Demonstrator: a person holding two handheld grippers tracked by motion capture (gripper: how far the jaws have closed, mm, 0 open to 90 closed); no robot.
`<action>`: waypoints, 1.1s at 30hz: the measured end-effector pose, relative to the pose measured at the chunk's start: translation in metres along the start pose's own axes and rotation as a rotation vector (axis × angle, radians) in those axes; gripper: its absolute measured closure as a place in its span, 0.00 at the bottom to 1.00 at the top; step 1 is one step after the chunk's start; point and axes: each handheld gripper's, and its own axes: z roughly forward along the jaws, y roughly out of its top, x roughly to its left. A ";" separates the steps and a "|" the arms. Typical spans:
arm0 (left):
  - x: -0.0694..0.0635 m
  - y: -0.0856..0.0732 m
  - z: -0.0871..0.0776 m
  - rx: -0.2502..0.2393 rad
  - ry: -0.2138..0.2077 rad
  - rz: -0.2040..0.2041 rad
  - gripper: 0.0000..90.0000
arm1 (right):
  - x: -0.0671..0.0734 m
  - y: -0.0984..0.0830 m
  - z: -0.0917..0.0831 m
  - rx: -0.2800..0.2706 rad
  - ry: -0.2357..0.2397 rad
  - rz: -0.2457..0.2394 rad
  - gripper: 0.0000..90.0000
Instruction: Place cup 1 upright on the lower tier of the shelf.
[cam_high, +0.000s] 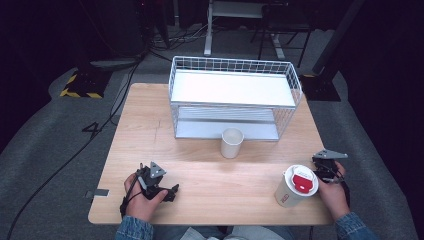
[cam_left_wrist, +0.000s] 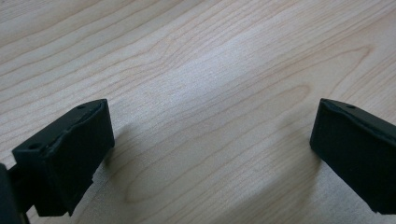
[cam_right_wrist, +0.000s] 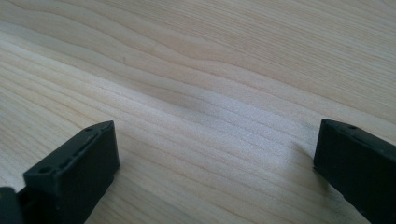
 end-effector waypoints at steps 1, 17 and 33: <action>0.000 0.000 0.000 -0.001 -0.002 0.000 0.00 | 0.000 0.000 0.000 0.000 0.000 0.000 0.00; -0.002 -0.002 -0.001 0.000 0.018 -0.022 0.00 | 0.000 0.000 0.000 0.001 -0.002 0.000 0.00; -0.001 -0.001 -0.001 -0.008 0.009 0.004 0.01 | 0.000 0.000 0.000 0.001 -0.002 0.000 0.00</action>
